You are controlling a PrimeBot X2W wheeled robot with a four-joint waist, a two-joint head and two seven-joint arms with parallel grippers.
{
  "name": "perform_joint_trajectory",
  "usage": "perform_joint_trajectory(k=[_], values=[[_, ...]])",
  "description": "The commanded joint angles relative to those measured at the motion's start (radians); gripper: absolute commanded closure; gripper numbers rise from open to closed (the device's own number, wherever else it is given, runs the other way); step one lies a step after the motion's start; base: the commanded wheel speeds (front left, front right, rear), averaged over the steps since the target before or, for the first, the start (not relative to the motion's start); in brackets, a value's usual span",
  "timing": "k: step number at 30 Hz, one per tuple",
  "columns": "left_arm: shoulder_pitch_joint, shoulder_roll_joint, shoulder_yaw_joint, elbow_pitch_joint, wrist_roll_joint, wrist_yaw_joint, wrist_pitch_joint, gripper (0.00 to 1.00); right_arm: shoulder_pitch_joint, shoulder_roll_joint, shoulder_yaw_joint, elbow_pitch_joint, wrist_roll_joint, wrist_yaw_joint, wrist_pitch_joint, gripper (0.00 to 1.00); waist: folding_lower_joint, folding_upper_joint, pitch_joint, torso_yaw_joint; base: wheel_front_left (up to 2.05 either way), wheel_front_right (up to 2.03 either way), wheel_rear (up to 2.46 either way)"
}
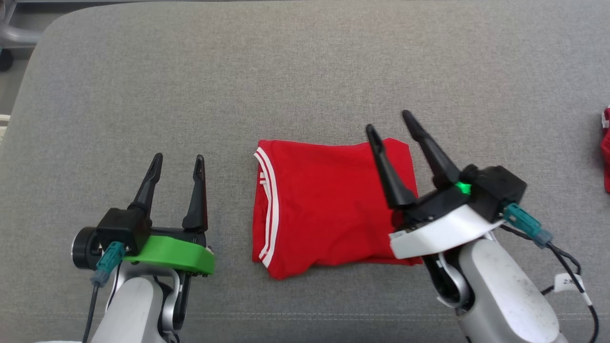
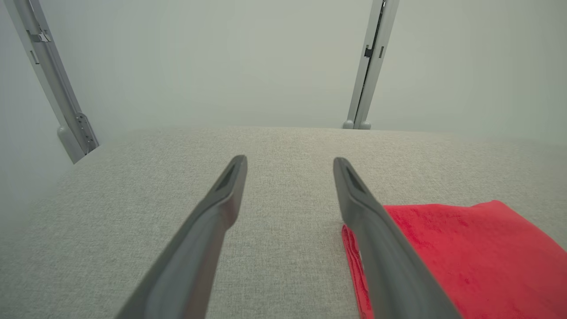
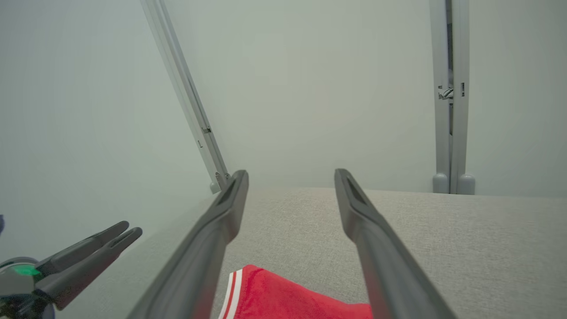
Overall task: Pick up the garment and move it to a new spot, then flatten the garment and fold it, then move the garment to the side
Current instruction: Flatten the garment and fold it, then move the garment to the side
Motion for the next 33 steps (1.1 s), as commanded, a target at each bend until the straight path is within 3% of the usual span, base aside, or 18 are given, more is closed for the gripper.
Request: perform_joint_trajectory(k=[1, 5, 11, 20, 33], values=[[0.013, 0.010, 0.008, -0.007, -0.002, 0.007, -0.003, 0.00, 0.021, -0.008, -0.020, -0.003, -0.017, 0.000, -0.003, 0.00, 0.0000, 0.0000, -0.009, -0.008, 0.00, 0.00, 0.00], [0.040, 0.024, 0.037, -0.036, 0.004, 0.025, -0.003, 0.00, 0.116, -0.028, -0.190, 0.013, -0.079, 0.000, -0.003, 0.00, 0.0000, 0.0000, -0.036, -0.022, 0.00, 0.00, 0.00], [0.088, 0.043, 0.056, -0.054, 0.005, 0.040, -0.003, 0.00, 0.214, -0.036, -0.309, 0.044, -0.103, 0.000, 0.014, 0.00, 0.0000, 0.0000, -0.069, -0.037, 0.00, 0.00, 0.00], [0.151, 0.059, 0.040, -0.063, 0.004, 0.048, 0.021, 0.00, 0.313, -0.033, -0.377, 0.054, -0.115, 0.000, 0.047, 0.00, 0.0000, 0.0000, -0.102, -0.046, 0.00, 0.00, 0.00], [0.144, 0.059, 0.022, -0.073, -0.004, 0.053, 0.038, 0.00, 0.324, -0.036, -0.382, 0.013, -0.139, 0.000, 0.089, 0.00, 0.0000, 0.0000, -0.094, -0.033, 0.00, 0.00, 0.00]])
